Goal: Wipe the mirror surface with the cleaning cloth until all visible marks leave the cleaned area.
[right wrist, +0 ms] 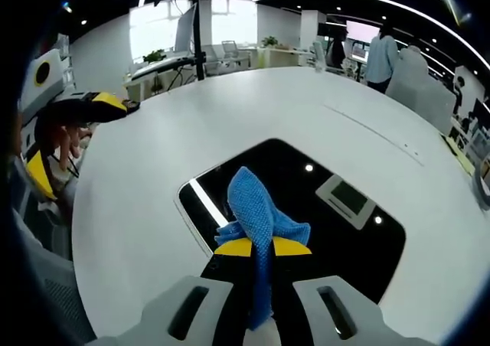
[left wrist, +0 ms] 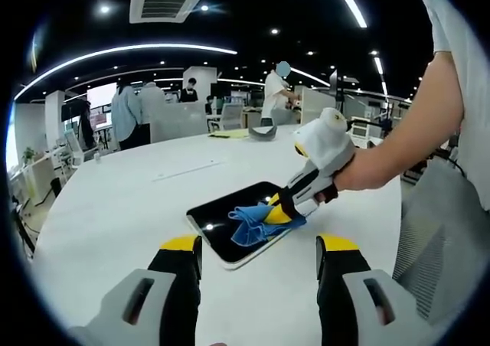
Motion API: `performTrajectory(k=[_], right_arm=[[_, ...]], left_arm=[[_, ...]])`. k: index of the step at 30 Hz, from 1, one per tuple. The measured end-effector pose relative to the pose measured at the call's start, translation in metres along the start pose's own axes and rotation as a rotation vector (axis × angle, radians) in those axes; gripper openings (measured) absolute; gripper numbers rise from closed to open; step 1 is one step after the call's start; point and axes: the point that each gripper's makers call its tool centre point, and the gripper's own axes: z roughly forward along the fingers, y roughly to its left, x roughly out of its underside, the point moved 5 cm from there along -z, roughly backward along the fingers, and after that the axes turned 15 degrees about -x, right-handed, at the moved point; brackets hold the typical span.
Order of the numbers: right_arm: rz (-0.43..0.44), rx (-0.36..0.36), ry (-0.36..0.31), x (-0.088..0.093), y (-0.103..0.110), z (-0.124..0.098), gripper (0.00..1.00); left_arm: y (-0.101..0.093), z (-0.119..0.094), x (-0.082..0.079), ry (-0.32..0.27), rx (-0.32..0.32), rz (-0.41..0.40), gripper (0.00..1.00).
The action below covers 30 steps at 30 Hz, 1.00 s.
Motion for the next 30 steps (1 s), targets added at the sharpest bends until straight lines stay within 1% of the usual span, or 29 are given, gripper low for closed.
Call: performTrajectory(k=[17,30], right_arm=[[-0.001,-0.002,-0.007,-0.006,-0.007,0.005,0.02],[0.001,0.000,-0.015,-0.015,-0.017,0.013,0.02]], left_arm=[[0.001,0.001,-0.001,0.004,0.002,0.005,0.60],[0.004,0.000,0.002,0.015,-0.002,0.003,0.60]])
